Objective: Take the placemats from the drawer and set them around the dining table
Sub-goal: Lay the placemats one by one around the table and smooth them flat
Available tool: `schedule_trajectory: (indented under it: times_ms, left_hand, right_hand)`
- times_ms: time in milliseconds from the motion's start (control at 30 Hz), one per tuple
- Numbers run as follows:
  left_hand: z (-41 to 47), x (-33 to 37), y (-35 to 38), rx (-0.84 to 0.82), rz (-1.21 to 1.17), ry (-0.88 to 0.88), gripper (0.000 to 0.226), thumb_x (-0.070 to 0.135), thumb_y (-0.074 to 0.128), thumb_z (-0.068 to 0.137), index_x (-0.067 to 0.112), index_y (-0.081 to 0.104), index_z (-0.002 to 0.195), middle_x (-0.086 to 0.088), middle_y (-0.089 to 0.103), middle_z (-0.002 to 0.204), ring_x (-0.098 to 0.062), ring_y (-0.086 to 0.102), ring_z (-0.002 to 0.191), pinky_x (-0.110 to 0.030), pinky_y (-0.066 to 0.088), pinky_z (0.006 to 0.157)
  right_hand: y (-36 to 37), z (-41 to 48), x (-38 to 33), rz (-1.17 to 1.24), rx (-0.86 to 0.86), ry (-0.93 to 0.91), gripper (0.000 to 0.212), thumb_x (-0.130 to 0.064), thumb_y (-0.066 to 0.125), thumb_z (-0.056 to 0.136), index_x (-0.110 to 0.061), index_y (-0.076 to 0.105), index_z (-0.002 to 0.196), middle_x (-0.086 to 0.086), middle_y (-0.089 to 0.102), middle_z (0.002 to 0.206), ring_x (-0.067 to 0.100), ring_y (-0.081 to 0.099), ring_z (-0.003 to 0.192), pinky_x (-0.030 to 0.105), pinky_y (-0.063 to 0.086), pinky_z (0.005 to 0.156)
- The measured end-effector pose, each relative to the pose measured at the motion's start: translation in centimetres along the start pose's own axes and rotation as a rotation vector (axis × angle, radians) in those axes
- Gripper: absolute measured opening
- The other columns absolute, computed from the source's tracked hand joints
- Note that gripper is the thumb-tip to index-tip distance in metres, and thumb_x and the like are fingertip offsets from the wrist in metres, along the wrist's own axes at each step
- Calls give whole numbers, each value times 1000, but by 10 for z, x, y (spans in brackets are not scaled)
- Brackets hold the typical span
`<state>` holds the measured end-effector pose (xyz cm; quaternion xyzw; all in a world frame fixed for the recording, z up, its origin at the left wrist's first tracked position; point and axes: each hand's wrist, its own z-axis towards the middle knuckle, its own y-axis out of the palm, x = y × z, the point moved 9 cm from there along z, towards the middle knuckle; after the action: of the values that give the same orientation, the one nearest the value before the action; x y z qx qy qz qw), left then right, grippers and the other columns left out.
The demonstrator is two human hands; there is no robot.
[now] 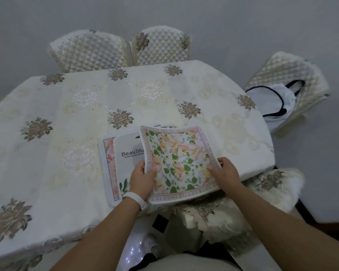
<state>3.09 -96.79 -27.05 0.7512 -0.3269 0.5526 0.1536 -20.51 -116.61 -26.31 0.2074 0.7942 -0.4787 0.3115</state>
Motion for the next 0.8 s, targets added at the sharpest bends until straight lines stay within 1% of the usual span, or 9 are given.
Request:
schedule_trajectory:
  times_ms: [133,300,367,400,467,500,600,733,800]
  left_hand:
    - [-12,16,12,-2,22,34,26,6,58,93,23,58,113,7,66,97,-10,65,84,-19,52,57]
    - [-28,35,35,23,38,60,26,8,58,93,22,61,115,0,69,102,-17,67,86,-29,57,63]
    - [-38,43,52,32,51,87,27,7,59,93,23,60,115,2,68,100,-15,67,84,-23,56,58]
    - [-43,45,61,37,47,94,27,7,59,93,24,60,114,2,69,99,-15,67,83,-24,56,59]
    - [-55,48,88,25,23,97,26,7,60,92,24,62,111,-2,70,100,-21,69,85,-36,60,67]
    - [-61,51,104,11,16,98,26,6,60,92,22,63,111,-3,71,100,-22,70,86,-39,60,69]
    - [-78,65,159,-47,55,136,28,9,61,92,20,63,118,-1,70,102,-21,69,87,-37,58,68]
    - [-102,91,233,-120,116,221,28,17,63,93,24,64,119,2,71,101,-21,69,84,-35,58,60]
    - [-113,103,265,-139,126,251,26,16,65,91,23,65,116,2,72,100,-19,70,85,-38,59,65]
  right_hand:
    - [-20,-2,1,53,11,-28,21,-26,65,93,-16,55,109,-5,62,93,4,59,73,19,41,52]
    - [-55,-10,5,143,6,-67,18,-26,65,93,-18,55,106,-7,64,92,7,63,75,21,44,54]
    - [-80,-14,12,194,17,-91,17,-24,65,93,-18,55,105,-6,65,93,8,63,76,22,45,55]
    - [-93,-16,18,221,21,-98,16,-23,65,93,-18,55,105,-6,65,94,7,63,76,21,45,54]
    - [-128,-23,32,261,57,-113,16,-22,66,93,-18,57,105,-8,65,93,4,63,75,18,44,53]
    - [-146,-26,40,280,80,-120,15,-22,66,92,-18,57,104,-8,65,92,3,62,75,15,43,52]
    - [-196,-34,75,338,142,-101,15,-20,68,92,-18,58,103,-7,65,92,3,62,75,15,43,52]
    - [-257,-45,131,416,225,-67,19,-23,69,91,-19,58,106,-6,67,96,10,67,79,25,51,57]
    - [-288,-49,158,469,269,-48,18,-23,70,90,-20,58,103,-6,68,97,11,68,81,28,54,60]
